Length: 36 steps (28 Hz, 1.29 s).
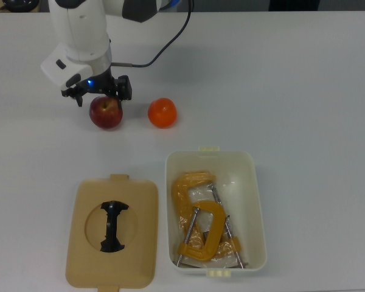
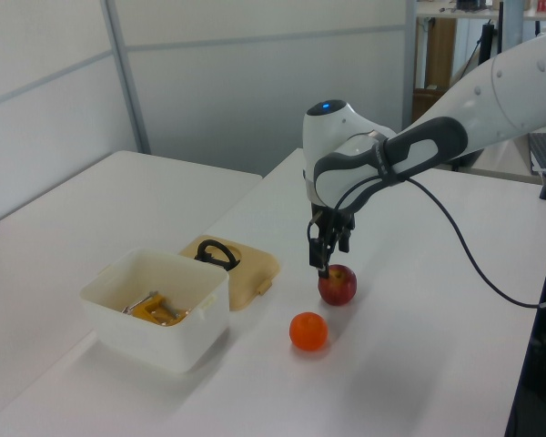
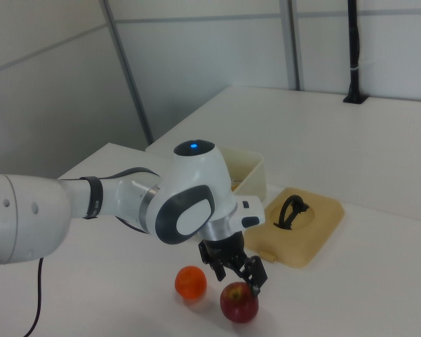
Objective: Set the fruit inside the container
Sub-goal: 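Close the gripper on the red apple and lift it, then carry the apple over the white container and release it inside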
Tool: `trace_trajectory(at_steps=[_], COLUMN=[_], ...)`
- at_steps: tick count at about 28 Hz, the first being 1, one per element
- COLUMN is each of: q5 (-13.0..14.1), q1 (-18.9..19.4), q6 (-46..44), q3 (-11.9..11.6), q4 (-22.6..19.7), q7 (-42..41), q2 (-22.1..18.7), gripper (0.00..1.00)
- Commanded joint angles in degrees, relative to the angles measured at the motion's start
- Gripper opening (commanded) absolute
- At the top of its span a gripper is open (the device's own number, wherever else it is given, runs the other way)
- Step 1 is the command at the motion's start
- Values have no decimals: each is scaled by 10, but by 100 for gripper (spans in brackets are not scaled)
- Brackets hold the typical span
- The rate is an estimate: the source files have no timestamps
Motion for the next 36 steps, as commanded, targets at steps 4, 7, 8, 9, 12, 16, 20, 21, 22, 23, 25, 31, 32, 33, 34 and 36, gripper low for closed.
trace_trajectory(at_steps=[4,7,8,9,12,16,20,21,22,23,25,31,32,33,34,36], q5=[-16,-28,-30,-31,-35,-35,-30,-27,-26,-26,-7,70,75,80,86,95], q1=[0,1,1,1,1,0,0,0,0,1,1,1,1,2,4,6], q6=[20,19,18,17,14,12,-5,-13,-21,-28,-37,-33,-33,-33,-32,-30], q3=[2,2,2,2,2,2,3,3,3,3,4,11,14,17,19,26], q4=[0,-2,-2,-2,-4,-7,7,14,22,30,65,137,145,152,159,173], q7=[-14,-12,-10,-10,-10,-10,-5,-3,-2,2,16,31,31,32,33,40], q2=[29,33,34,34,34,32,29,29,29,29,30,34,34,35,36,41], gripper=[100,100,99,93,62,23,12,12,12,12,14,17,18,20,21,26])
